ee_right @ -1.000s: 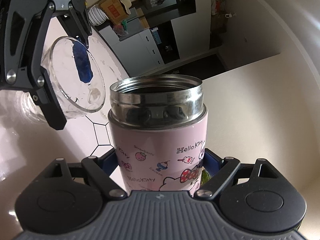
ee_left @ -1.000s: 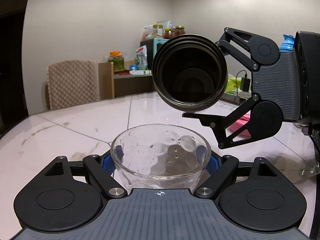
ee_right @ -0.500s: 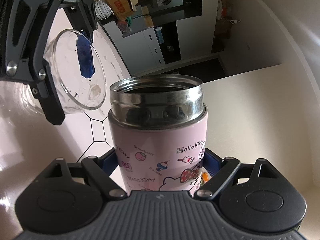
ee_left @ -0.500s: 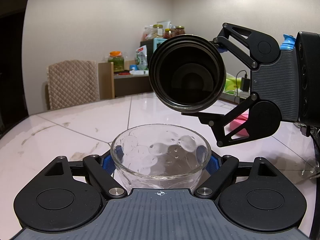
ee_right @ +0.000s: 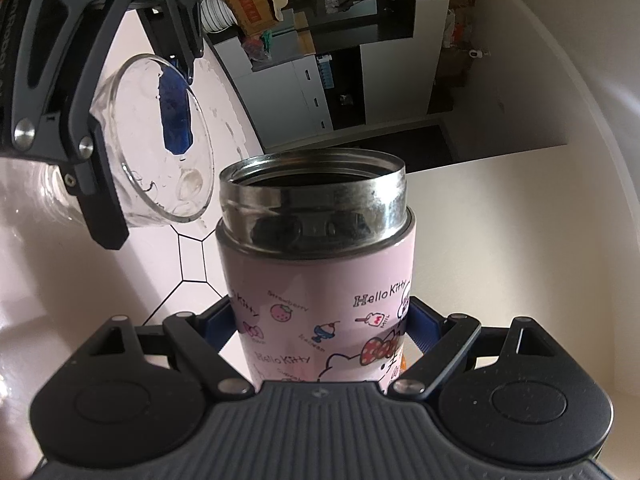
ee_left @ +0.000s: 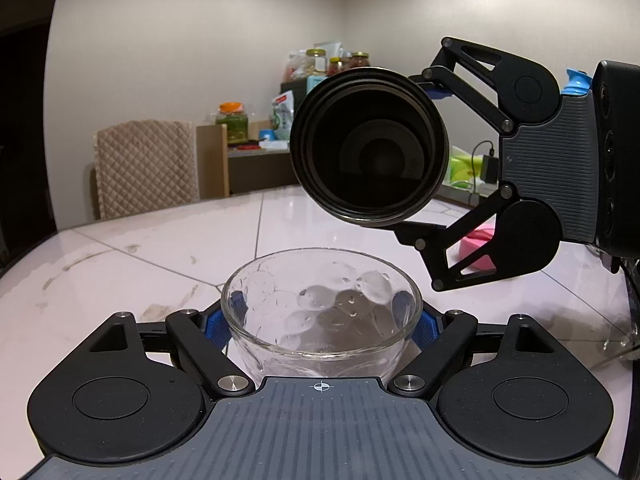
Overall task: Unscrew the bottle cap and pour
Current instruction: 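Tilt the glass further with the left tool toward the jar mouth, then hold the glass tilted with the left tool, pouring water into the jar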
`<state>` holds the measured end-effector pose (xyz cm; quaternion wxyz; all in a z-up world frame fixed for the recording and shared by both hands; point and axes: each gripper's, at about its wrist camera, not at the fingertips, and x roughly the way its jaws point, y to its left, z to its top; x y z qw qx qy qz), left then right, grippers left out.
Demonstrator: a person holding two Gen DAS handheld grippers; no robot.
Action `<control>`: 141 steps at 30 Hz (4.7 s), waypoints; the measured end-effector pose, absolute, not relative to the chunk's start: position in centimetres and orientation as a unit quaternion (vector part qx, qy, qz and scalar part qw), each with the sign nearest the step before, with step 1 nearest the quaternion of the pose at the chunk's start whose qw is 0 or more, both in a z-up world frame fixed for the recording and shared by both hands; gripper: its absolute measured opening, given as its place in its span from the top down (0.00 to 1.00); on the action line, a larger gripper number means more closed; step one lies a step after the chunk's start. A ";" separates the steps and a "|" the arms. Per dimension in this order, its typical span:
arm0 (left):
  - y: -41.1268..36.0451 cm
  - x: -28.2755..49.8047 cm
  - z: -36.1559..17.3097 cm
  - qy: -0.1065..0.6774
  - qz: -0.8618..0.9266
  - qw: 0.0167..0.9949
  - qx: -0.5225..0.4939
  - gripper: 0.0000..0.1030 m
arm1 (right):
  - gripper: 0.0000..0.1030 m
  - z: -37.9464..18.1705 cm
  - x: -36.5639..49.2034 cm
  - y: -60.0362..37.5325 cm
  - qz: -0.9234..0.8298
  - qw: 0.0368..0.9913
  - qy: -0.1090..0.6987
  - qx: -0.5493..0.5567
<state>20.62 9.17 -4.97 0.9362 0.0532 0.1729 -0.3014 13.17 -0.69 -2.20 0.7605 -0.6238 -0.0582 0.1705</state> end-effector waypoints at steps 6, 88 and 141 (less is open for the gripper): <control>9.2 20.6 -5.0 0.173 -0.302 0.936 0.053 0.15 | 0.15 -2.5 12.8 -1.0 0.169 0.756 -0.059 -0.629; 8.7 20.8 -5.4 0.173 -0.301 0.936 0.052 0.15 | 0.15 -5.0 11.8 -3.3 0.157 0.712 -0.097 -0.678; 8.5 21.5 -5.6 0.174 -0.303 0.936 0.050 0.15 | 0.15 -4.0 12.6 -1.5 0.154 0.699 -0.106 -0.690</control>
